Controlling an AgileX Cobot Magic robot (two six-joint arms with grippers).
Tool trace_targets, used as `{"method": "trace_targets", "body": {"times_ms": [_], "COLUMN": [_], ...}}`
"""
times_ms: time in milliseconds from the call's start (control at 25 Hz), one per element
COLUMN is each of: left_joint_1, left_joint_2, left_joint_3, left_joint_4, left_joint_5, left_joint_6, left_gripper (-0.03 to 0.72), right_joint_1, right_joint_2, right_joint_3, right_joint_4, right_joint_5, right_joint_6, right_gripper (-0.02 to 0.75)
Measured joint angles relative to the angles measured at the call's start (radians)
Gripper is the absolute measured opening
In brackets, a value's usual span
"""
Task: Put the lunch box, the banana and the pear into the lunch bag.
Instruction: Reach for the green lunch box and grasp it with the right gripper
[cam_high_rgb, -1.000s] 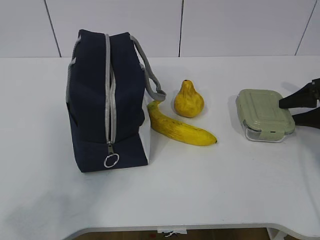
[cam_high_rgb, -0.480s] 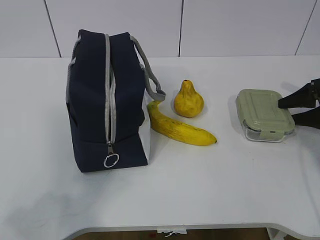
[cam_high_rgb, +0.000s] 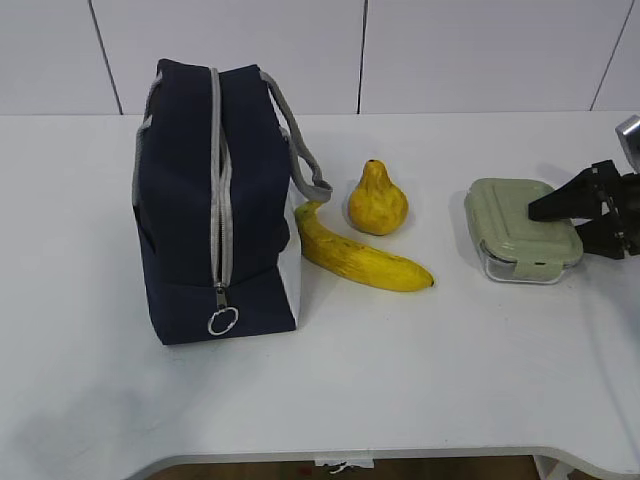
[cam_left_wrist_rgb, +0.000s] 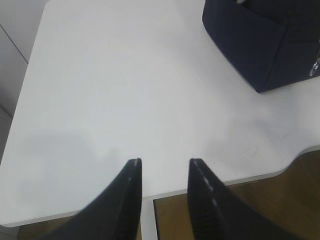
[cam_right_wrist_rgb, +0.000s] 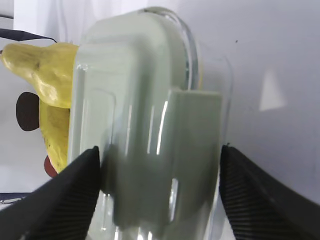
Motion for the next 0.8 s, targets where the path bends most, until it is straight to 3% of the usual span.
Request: {"method": "trace_targets", "body": {"times_ms": [360, 800], "left_joint_1": [0.000, 0.000], "left_joint_2": [0.000, 0.000], "left_joint_3": [0.000, 0.000], "left_joint_4": [0.000, 0.000], "left_joint_5": [0.000, 0.000], "left_joint_6": [0.000, 0.000], "left_gripper": [0.243, 0.243], "right_joint_1": [0.000, 0.000], "right_joint_2": [0.016, 0.016], "right_joint_3": [-0.002, -0.004], "right_joint_4": [0.023, 0.042], "right_joint_5": [0.006, 0.010], "right_joint_6": [-0.001, -0.001], "right_gripper": [0.546, 0.439]}}
